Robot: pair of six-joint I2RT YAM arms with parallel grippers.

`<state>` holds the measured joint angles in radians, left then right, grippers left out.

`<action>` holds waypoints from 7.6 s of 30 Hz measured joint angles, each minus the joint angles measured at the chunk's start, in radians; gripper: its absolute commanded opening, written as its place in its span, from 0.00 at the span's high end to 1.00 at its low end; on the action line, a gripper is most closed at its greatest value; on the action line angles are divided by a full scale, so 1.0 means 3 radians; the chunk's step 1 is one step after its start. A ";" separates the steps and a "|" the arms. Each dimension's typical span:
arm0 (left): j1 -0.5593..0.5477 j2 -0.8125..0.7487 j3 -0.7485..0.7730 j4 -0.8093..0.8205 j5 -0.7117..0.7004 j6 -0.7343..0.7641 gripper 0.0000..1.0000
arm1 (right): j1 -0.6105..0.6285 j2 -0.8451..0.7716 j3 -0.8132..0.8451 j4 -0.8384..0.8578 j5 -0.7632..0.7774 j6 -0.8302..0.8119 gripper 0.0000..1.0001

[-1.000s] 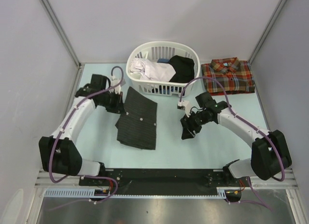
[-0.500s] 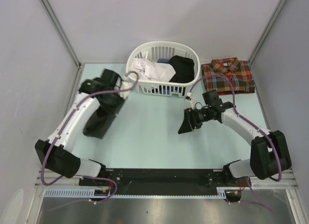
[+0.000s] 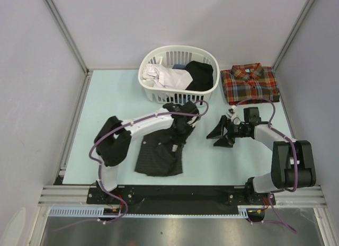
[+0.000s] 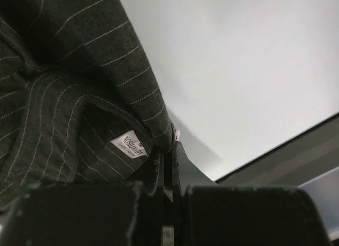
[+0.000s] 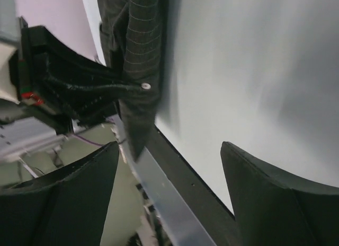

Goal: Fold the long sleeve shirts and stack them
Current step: Fold the shirt

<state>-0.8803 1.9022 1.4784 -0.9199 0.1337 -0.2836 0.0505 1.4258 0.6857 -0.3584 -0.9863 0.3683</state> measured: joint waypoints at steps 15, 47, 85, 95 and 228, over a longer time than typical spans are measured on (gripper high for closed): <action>0.0150 -0.1230 -0.0738 0.1072 0.0415 -0.0496 0.01 | -0.0037 0.0219 -0.0023 0.0169 0.0211 0.0215 0.12; 0.2163 -0.1031 -0.2055 0.2700 0.1433 0.0017 0.32 | -0.0351 0.0370 0.0666 -0.0813 0.0799 -0.0546 0.15; 0.2101 -0.1898 -0.2942 0.2382 0.1924 -0.0343 0.33 | -0.0317 0.1745 0.1272 -0.1321 0.0710 -0.0927 1.00; 0.1682 -0.2140 -0.3681 0.2745 0.1944 -0.0975 0.41 | -0.0014 0.2107 0.2176 -0.1082 0.0884 -0.0898 0.59; -0.0825 0.0167 -0.0540 0.2758 0.0786 0.2946 0.88 | -0.1048 0.0453 -0.0131 -0.0103 0.0292 0.0111 0.00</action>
<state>-1.1278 1.9522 1.3163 -0.0925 0.3695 0.6003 -0.2638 1.5616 0.6464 -0.3893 -0.8986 0.4015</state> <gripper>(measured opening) 0.123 0.994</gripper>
